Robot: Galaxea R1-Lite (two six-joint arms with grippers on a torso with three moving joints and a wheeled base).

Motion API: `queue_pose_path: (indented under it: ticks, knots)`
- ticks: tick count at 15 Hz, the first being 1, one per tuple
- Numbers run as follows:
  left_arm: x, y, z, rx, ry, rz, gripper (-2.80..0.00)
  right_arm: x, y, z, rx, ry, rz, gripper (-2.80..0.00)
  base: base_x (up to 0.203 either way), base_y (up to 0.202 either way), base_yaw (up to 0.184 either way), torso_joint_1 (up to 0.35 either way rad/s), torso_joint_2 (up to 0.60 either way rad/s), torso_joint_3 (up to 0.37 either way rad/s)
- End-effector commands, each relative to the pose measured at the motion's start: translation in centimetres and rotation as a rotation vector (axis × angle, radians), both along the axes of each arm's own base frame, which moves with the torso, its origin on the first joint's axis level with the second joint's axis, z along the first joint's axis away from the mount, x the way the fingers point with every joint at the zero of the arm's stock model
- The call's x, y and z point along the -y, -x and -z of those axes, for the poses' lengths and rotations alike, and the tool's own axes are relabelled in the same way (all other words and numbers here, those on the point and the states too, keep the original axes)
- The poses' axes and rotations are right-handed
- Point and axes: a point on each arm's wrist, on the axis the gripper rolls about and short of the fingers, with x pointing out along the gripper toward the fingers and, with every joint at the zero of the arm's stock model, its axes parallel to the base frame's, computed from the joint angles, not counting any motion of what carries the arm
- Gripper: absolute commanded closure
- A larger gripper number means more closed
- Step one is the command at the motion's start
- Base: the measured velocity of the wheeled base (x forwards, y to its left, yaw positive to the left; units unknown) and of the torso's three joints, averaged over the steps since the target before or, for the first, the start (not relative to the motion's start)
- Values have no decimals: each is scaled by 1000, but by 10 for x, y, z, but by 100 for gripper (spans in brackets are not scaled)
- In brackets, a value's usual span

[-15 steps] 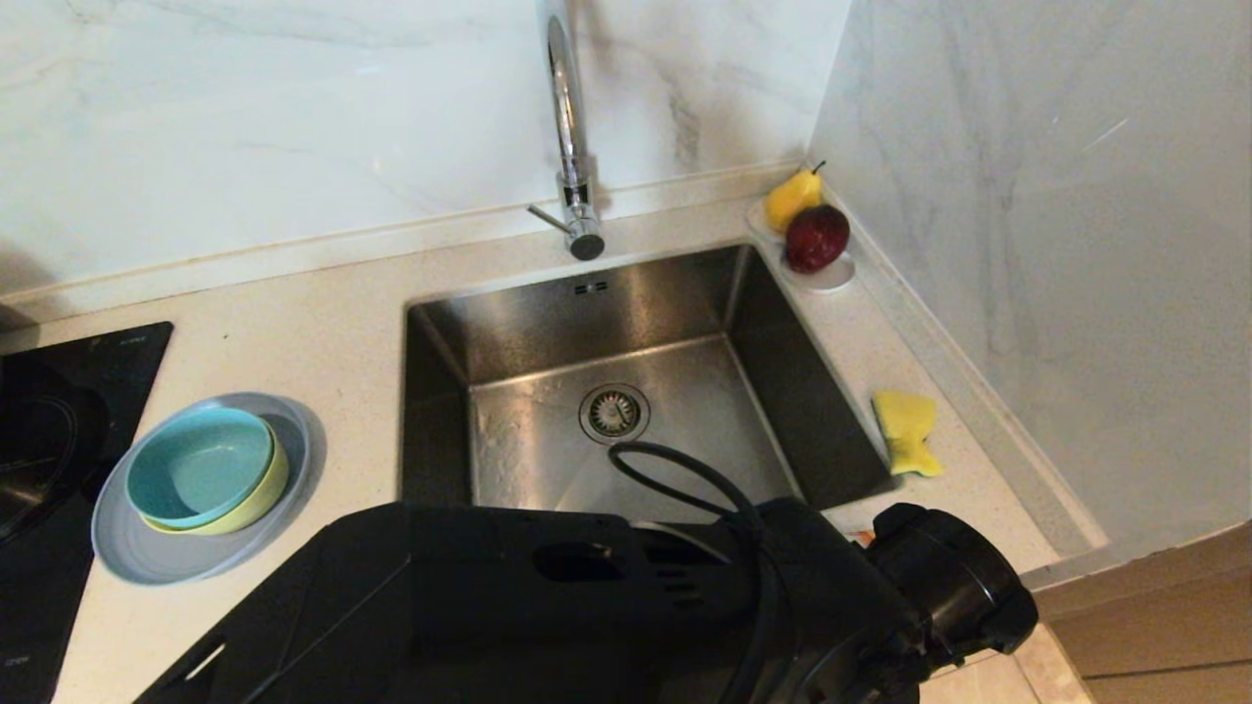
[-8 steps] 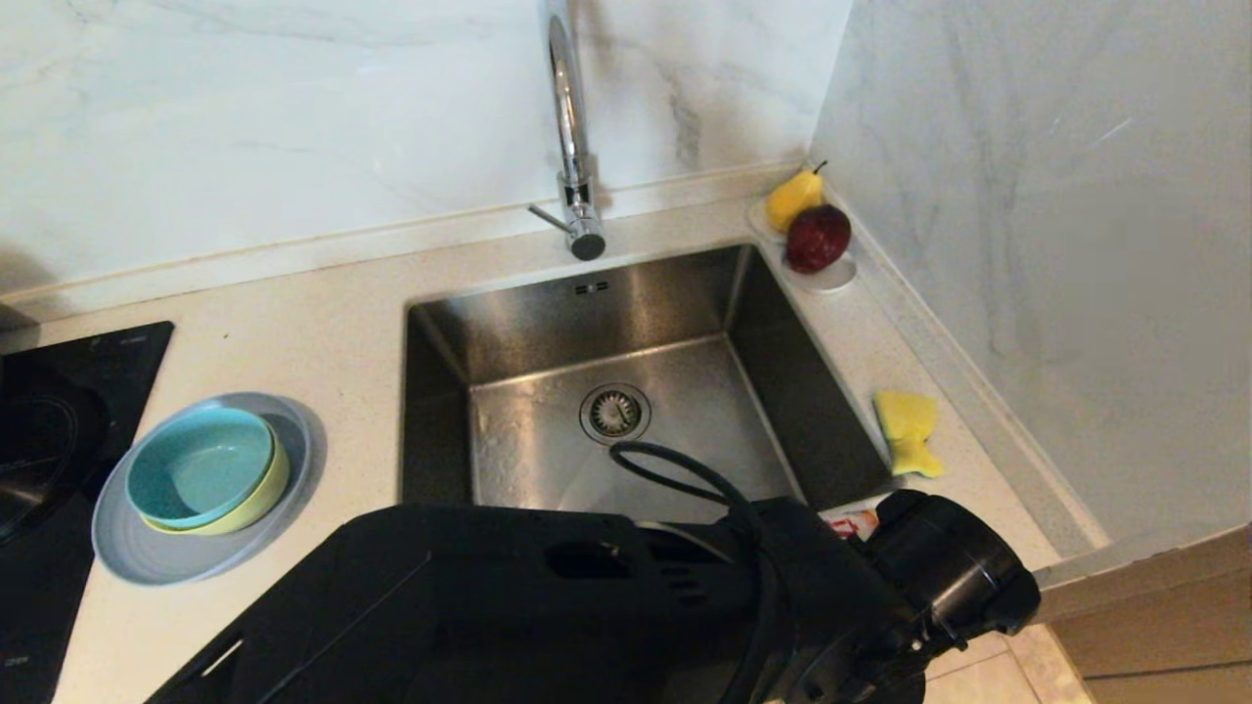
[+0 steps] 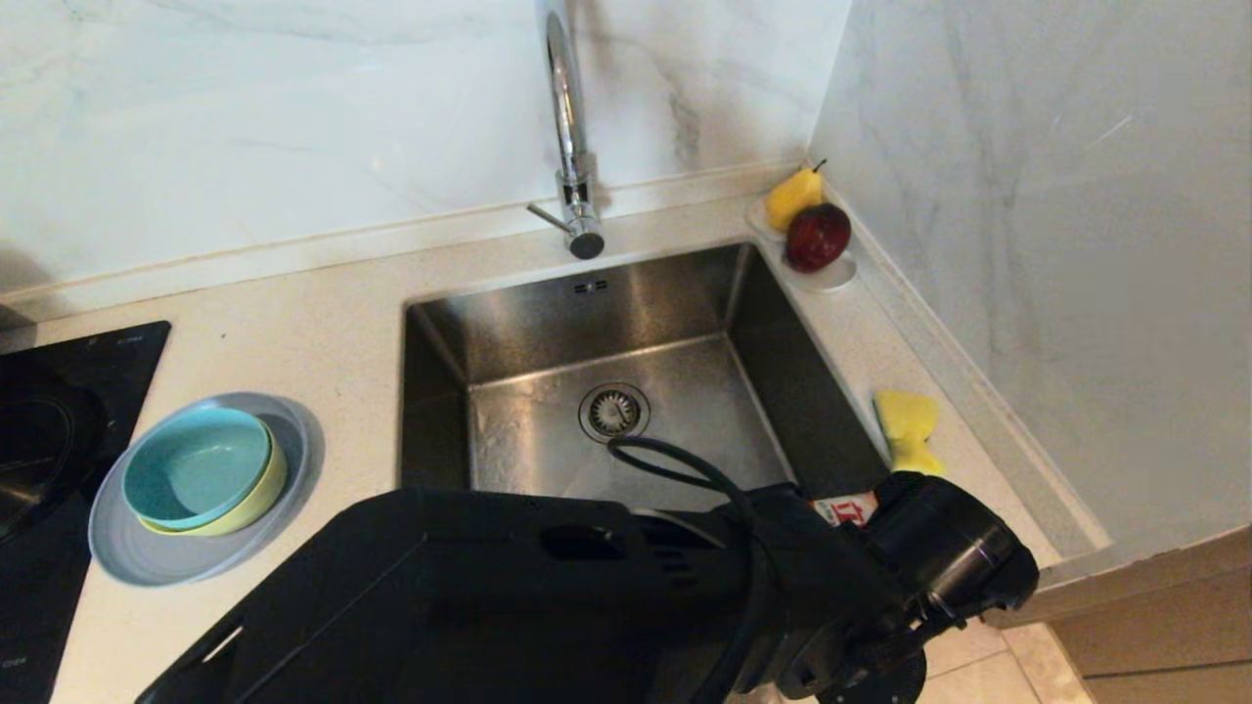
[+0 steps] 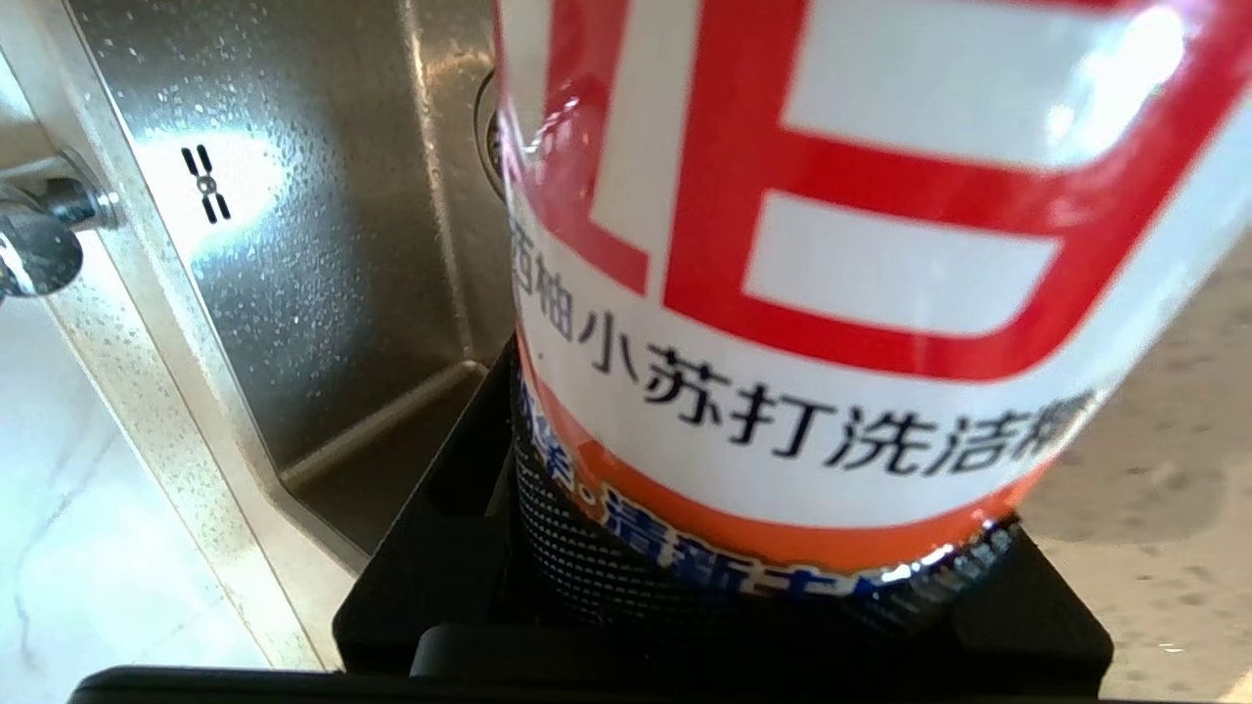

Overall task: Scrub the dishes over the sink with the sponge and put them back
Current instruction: Squeeze it onto the sponge

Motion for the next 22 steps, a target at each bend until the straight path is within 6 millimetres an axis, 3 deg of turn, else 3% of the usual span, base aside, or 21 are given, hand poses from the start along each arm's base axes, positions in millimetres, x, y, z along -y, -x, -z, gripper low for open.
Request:
queue_pose_path:
  ticks: [1,6,14,22]
  knots:
    - [-3,4,-17,21,30,0,0,0,0,0,1,1,-2,0,0,0,0,0,0,0]
    - [-10,7,-38,39,80,-3,0,0,0,0,1,1,-2,0,0,0,0,0,0,0]
    - [-15,7,-52,50,136,-14,0,0,0,0,1,1,-2,0,0,0,0,0,0,0]
    - [-10,6,-45,30,107,25,0,0,0,0,1,1,0,0,0,0,0,0,0,0]
